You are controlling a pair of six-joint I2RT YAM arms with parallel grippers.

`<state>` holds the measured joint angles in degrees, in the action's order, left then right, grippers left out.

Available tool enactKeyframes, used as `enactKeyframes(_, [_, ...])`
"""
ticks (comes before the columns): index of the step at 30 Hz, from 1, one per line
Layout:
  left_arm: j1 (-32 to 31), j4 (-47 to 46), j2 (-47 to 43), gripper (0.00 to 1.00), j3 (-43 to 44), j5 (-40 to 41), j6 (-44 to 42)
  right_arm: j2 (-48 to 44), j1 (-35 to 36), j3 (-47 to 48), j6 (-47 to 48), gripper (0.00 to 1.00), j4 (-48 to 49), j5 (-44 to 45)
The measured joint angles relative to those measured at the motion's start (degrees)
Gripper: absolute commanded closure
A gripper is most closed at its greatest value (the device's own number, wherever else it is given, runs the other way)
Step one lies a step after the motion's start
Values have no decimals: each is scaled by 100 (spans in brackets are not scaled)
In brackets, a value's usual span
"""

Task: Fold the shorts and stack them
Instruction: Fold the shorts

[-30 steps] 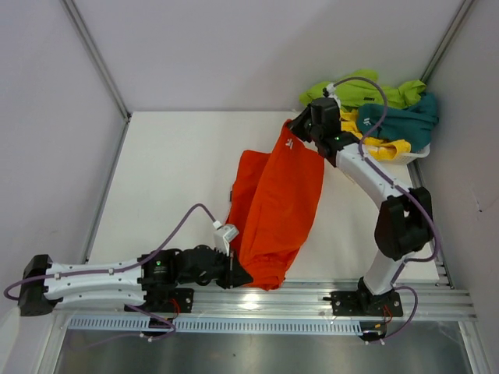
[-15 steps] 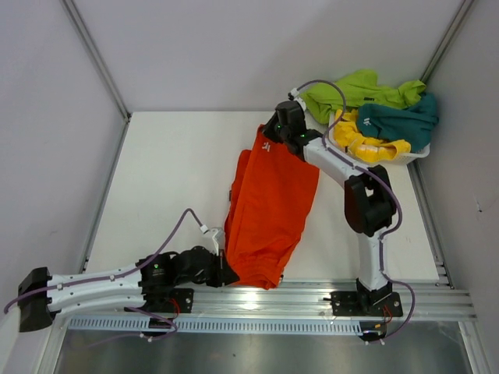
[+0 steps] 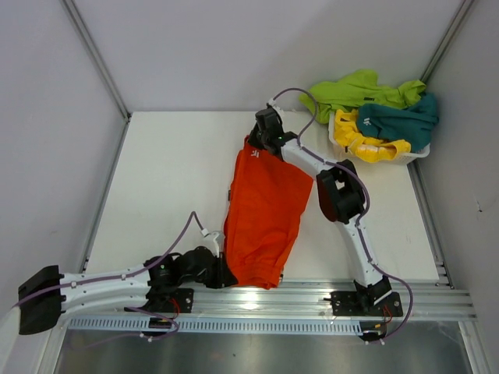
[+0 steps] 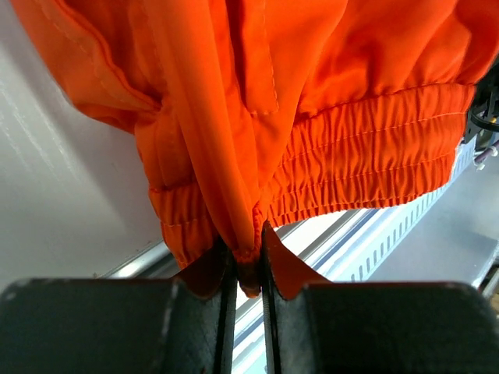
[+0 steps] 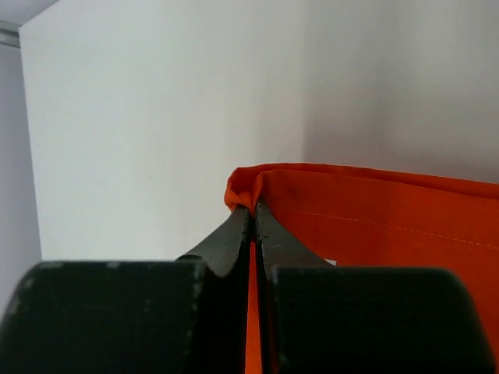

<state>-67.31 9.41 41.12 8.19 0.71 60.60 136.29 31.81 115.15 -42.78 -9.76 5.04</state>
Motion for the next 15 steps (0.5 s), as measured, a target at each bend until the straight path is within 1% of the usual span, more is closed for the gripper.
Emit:
enactKeyframes(2, [55, -129, 0, 83, -136, -96, 17, 219, 9, 221, 11, 99, -140, 22])
enactKeyframes(4, [79, -251, -2, 83, -264, -175, 50, 398, 17, 398, 22, 95, -271, 50])
enactKeyframes(5, [81, -304, 2, 83, -308, -229, 63, 485, 20, 487, 22, 87, -341, 57])
enactKeyframes(6, [83, -354, 11, 83, -343, -249, 81, 566, 22, 560, 24, 81, -382, 59])
enactKeyframes(7, [92, -387, 15, 83, -358, -258, 85, 625, 20, 612, 17, 78, -382, 66])
enactKeyframes(9, [101, -422, 33, 83, -361, -271, 85, 684, -7, 647, 15, 65, -380, 42])
enactKeyframes(11, [107, -439, 50, 81, -361, -278, 85, 702, -50, 675, 24, 50, -391, -20])
enactKeyframes(12, [107, -439, 48, 80, -361, -280, 85, 708, -79, 728, 42, 35, -417, -59])
enactKeyframes(13, [109, -439, 46, 73, -361, -280, 85, 710, -103, 800, 59, 29, -446, -101])
enactKeyframes(14, [109, -439, 31, 65, -361, -280, 87, 710, -129, 887, 120, 18, -496, -136])
enactKeyframes(15, [114, -428, -13, 58, -361, -284, 83, 710, -149, 994, 166, 15, -535, -162])
